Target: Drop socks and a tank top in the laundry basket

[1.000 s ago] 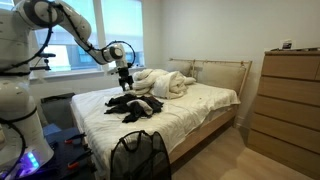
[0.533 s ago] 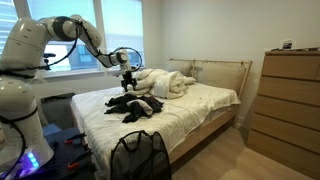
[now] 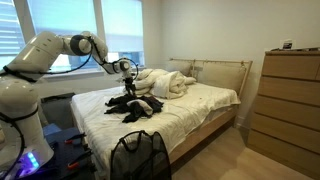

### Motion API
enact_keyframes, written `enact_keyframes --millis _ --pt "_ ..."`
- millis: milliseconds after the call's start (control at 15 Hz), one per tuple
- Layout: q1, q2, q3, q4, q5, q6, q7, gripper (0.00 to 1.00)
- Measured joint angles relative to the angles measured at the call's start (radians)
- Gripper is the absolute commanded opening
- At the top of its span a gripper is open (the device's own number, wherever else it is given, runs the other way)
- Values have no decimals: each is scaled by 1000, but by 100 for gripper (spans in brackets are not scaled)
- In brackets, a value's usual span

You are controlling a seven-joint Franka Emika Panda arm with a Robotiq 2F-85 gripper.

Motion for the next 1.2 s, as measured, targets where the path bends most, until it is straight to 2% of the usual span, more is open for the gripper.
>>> enact_keyframes --millis 467,933,1000,1067,1200 --pt "69 171 -56 184 61 27 246 100" --pt "73 272 -71 295 64 27 322 100" --pt "73 284 -74 310 66 26 323 93" --pt "73 296 -78 325 71 23 323 72" --pt "72 317 -82 354 77 11 323 68"
